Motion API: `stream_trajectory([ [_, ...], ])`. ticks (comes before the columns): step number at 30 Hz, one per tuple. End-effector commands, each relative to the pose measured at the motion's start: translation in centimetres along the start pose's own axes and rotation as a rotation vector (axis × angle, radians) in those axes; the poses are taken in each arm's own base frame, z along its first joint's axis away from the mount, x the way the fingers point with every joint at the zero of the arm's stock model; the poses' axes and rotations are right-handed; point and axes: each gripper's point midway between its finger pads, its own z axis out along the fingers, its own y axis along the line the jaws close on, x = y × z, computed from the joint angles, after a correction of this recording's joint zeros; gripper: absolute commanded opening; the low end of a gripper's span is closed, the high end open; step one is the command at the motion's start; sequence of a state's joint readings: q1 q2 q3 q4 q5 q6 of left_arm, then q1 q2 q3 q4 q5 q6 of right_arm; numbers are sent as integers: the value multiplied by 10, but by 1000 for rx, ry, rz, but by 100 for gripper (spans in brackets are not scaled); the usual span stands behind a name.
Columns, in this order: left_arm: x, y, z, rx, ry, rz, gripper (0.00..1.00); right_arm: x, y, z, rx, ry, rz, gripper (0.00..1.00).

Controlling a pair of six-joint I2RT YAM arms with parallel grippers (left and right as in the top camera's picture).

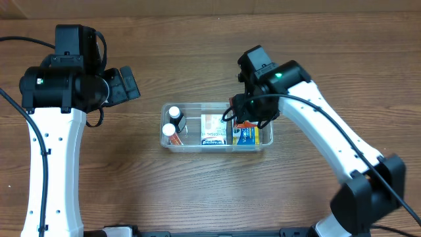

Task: Pack container
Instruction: 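Lower the red box into the container's right end and release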

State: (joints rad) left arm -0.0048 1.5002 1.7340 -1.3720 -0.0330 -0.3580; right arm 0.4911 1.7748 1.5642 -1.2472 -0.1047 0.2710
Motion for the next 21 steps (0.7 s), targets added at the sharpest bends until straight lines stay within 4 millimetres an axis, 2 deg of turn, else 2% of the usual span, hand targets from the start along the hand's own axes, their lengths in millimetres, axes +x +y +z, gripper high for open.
stream_trajectory([
  [1,1,1,3,-2,11,18,100,2,-3,17,16,48,30,56],
  [12,1,2,3,-5,9,18,100,26,-18,61,40,106,91,57],
  [17,1,2,3,-5,10,18,100,26,-18,63,39,102,90,74],
  [21,1,2,3,-5,10,18,100,19,-17,56,43,74,86,100],
])
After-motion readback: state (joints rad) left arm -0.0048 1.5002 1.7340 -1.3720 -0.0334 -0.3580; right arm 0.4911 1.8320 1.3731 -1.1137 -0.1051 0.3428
